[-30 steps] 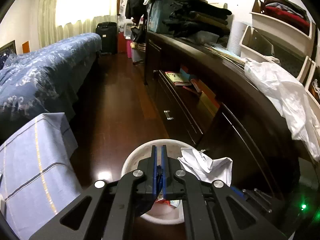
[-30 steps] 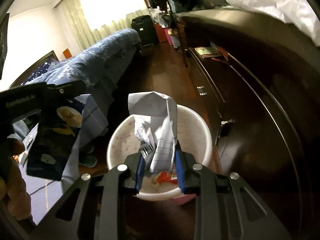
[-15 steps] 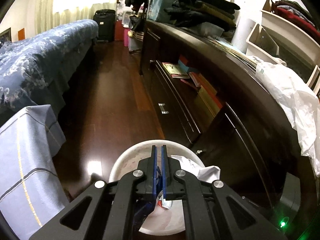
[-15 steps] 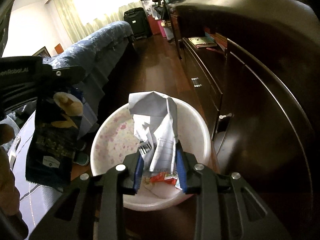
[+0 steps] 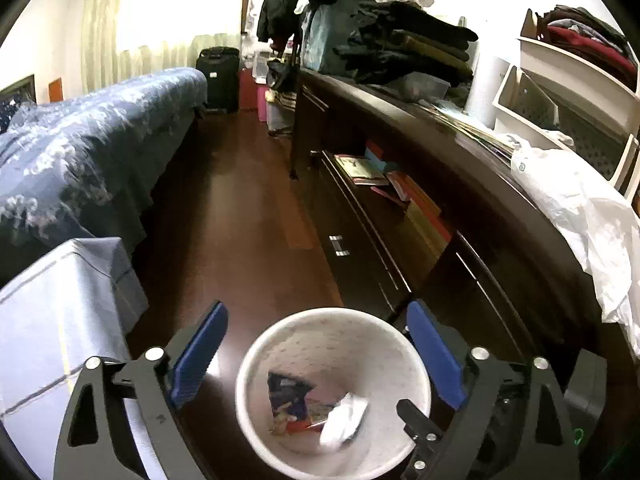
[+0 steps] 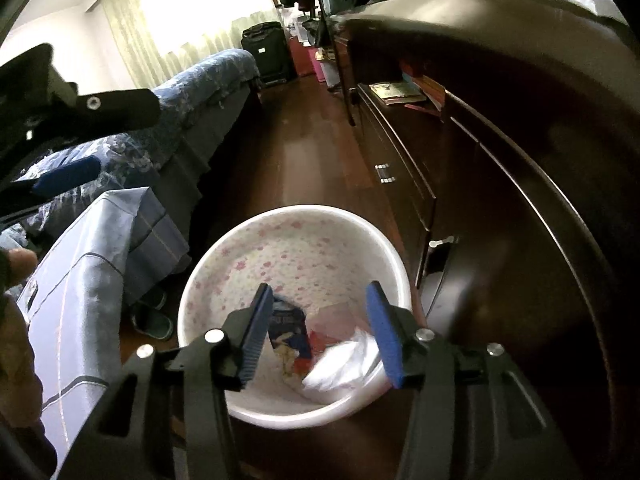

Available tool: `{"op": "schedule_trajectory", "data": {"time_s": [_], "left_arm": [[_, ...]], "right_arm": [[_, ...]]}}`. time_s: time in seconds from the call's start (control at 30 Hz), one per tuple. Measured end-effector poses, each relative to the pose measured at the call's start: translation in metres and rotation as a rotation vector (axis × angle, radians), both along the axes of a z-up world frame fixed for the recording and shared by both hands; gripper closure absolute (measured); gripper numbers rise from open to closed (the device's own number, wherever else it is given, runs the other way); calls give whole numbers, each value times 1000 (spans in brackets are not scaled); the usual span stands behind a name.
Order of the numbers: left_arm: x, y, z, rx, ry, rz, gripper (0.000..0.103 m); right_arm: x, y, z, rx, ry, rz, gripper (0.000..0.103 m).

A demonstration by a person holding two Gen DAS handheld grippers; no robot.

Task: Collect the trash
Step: 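Carry both items to the wastebasket and open both tools to drop them, then grasp the teal soap dish with the left tool while the right tool grasps the white box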

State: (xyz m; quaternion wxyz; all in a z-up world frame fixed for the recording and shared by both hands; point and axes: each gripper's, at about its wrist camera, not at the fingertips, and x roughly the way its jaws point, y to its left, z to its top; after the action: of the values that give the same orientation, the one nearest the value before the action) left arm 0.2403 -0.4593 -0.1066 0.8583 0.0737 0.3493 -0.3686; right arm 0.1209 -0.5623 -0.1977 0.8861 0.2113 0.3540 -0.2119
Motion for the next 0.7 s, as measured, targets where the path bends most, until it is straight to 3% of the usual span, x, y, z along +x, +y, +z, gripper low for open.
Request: {"op": "schedule_trajectory", "data": {"time_s": [0.2,0.4,0.7], "left_arm": [[-11,32,17,12,-79,64,4],[-24,91,34,30,-138,161,4],[-47,244,31,55,-132,449,4]], "right_arm": [[-12,20,19,-9,-29,13,42],[-22,65,41,-21,-66,81,34],[-8,182,62,-52,-72,349,23]]}}
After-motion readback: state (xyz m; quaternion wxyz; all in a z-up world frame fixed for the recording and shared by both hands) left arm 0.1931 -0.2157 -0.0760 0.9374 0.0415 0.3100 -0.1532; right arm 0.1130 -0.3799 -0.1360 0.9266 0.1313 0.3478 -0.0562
